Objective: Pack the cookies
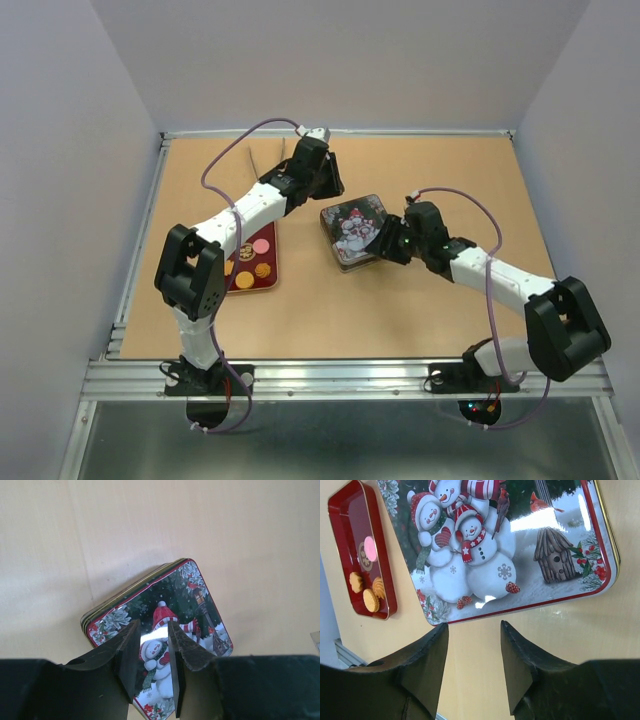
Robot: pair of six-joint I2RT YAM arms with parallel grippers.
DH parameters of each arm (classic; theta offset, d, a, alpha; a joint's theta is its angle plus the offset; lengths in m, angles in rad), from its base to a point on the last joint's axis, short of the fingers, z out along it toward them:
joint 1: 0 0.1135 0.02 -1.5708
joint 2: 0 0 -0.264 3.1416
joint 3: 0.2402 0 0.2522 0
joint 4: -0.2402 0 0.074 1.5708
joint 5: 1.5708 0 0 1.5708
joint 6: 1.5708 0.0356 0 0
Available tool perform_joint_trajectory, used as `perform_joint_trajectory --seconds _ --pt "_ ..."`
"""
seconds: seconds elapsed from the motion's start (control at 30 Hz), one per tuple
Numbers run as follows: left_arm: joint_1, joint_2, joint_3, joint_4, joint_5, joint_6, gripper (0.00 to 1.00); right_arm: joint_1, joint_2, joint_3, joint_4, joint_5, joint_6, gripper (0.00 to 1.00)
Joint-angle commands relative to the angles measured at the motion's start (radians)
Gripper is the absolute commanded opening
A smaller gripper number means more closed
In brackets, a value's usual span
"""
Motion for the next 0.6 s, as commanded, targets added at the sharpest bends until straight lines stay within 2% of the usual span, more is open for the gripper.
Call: perform_joint_trajectory --seconds 0.0,0.1,0.23,0.4,0.57 --pt "0.004 -0.067 0.029 0.001 -0.010 0.021 0.40 0.005 -0.060 0.052 -0.014 0.016 -0.016 0.52" --pt "0.010 -0.090 0.006 -0.002 -0.013 0.022 0.40 0.004 -0.112 0.078 -0.051 0.033 -0.028 0.52" --pt "0.024 -0.137 -0.058 -0.001 -0.014 0.024 0.40 0.001 -0.130 0.194 -0.112 0.111 -0.080 0.53" --pt "0.032 -0.165 -0.123 0.018 -0.014 0.015 0.40 -0.019 -0.002 0.325 -0.120 0.120 -0.129 0.47" --pt "0.033 -0.150 -0.169 0.051 0.001 0.013 0.40 -0.067 0.171 0.472 -0.120 0.116 -0.149 0.26"
